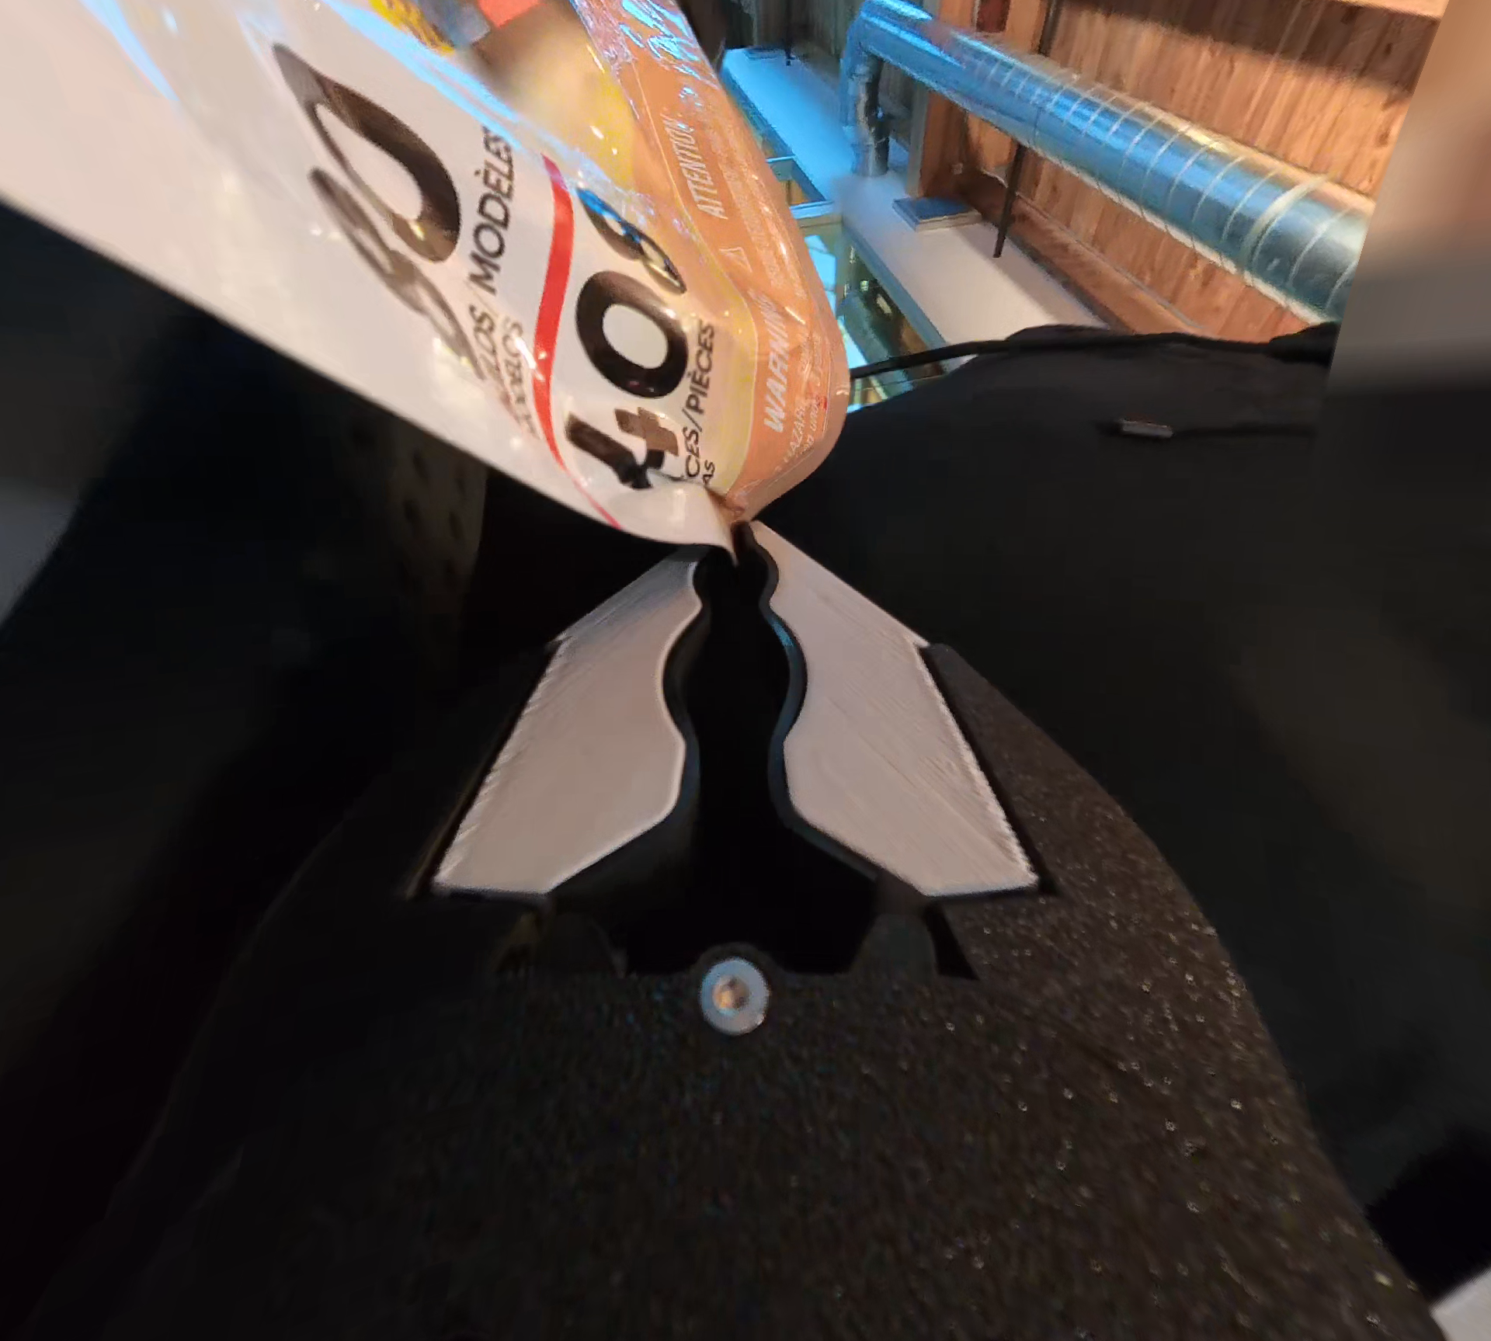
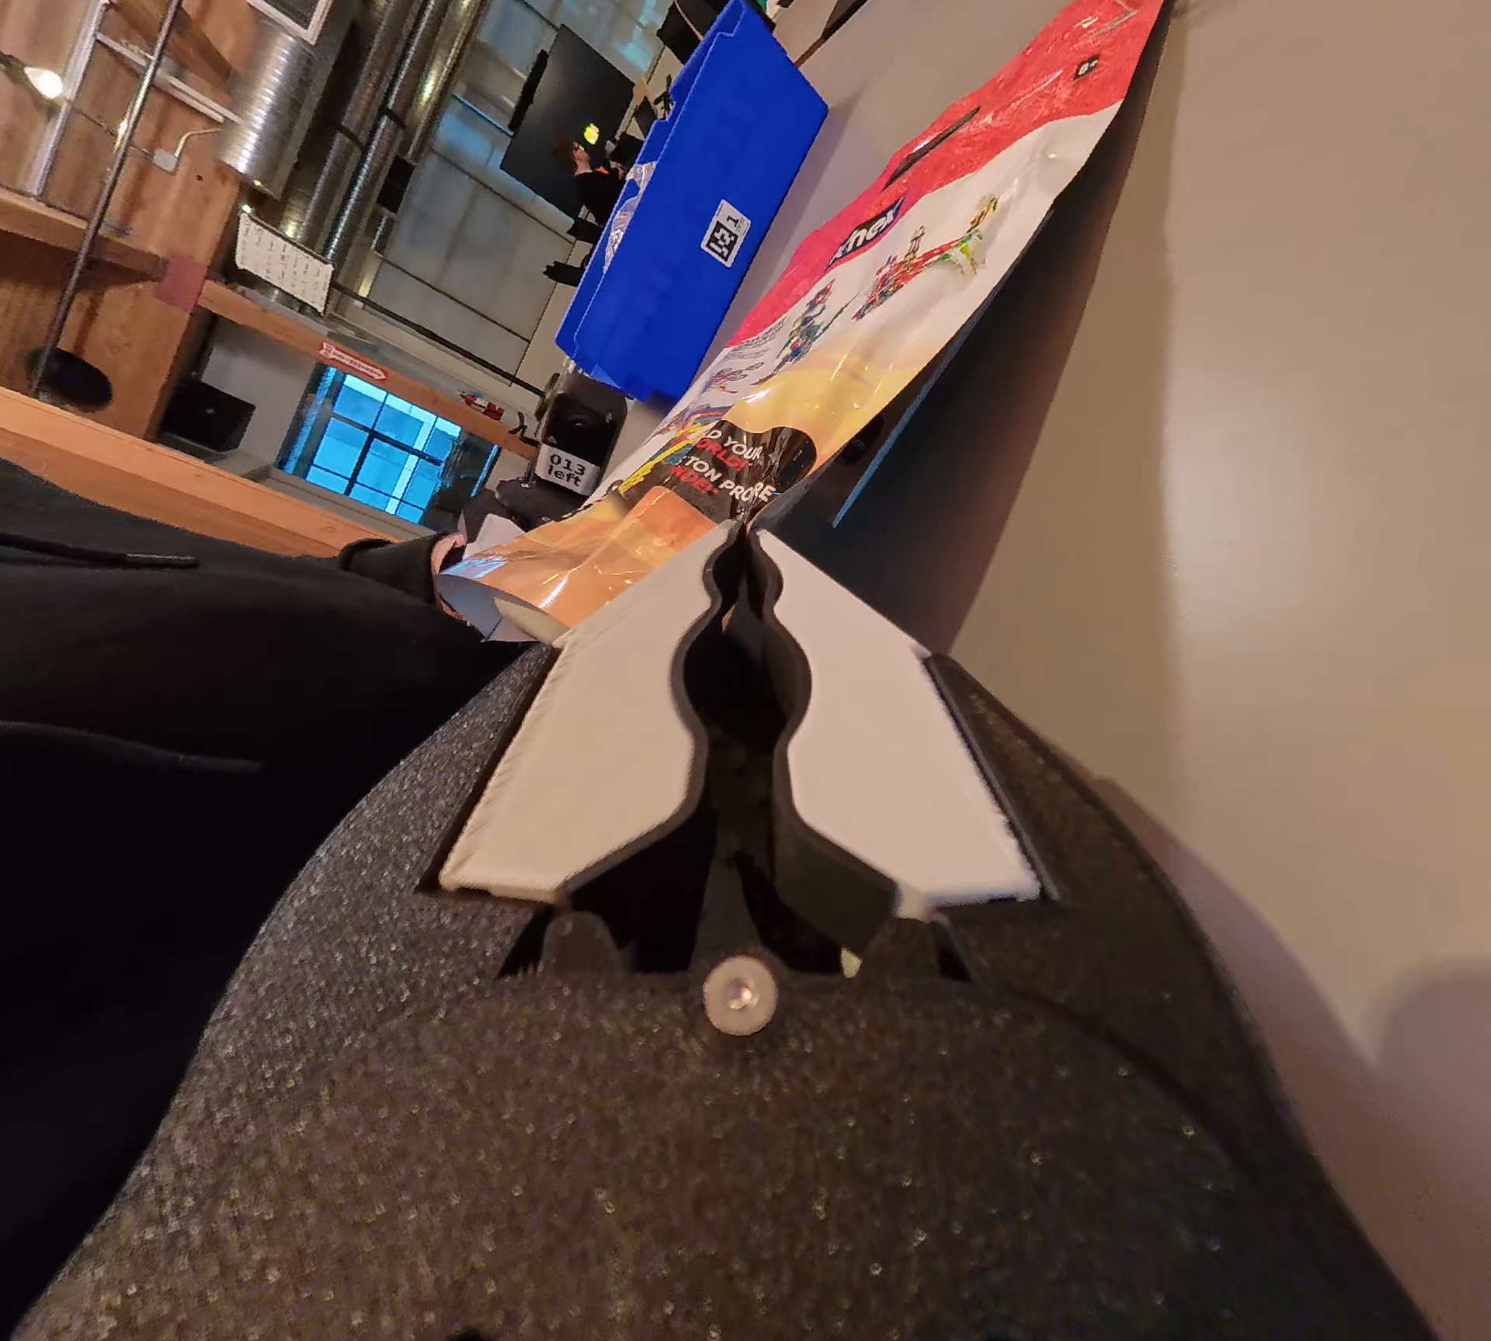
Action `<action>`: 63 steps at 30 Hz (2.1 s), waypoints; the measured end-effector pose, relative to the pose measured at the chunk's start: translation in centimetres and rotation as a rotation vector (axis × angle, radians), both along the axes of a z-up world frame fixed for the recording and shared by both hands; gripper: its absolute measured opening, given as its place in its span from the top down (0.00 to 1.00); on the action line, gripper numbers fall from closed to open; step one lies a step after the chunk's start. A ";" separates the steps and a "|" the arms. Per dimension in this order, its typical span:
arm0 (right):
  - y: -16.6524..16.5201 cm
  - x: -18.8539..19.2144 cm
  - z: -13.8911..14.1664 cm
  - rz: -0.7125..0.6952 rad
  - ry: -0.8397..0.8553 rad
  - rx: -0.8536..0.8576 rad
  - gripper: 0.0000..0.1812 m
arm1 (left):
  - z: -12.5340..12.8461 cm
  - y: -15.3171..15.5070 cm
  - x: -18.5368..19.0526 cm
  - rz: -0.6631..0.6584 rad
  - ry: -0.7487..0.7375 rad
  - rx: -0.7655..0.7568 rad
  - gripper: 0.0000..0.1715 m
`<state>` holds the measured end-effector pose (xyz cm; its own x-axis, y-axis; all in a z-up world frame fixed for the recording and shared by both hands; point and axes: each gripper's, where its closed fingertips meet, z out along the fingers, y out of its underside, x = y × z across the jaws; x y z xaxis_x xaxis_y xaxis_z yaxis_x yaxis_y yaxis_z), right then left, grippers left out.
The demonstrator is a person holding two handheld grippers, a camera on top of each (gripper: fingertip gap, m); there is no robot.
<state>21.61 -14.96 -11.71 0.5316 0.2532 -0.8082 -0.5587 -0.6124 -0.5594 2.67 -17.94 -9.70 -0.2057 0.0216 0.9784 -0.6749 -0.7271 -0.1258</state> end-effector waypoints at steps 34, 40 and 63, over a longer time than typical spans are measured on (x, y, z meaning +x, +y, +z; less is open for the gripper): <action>-3.1 -0.1 -5.1 0.317 -0.293 -0.218 0.81 | -5.8 7.2 -2.6 0.001 0.348 0.393 0.82; 0.3 1.3 -4.6 0.240 -0.212 -0.217 0.76 | -6.4 9.4 0.2 0.063 0.347 0.383 0.74; 8.0 1.8 -3.9 0.170 -0.034 -0.156 0.70 | 2.7 7.1 2.1 -0.105 -0.293 0.762 1.00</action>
<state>23.40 -6.99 -15.66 0.5194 0.2153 -0.8269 -0.4225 -0.7765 -0.4675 4.76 -10.87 -6.97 -0.4887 -0.5936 0.6394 -0.5978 -0.3060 -0.7409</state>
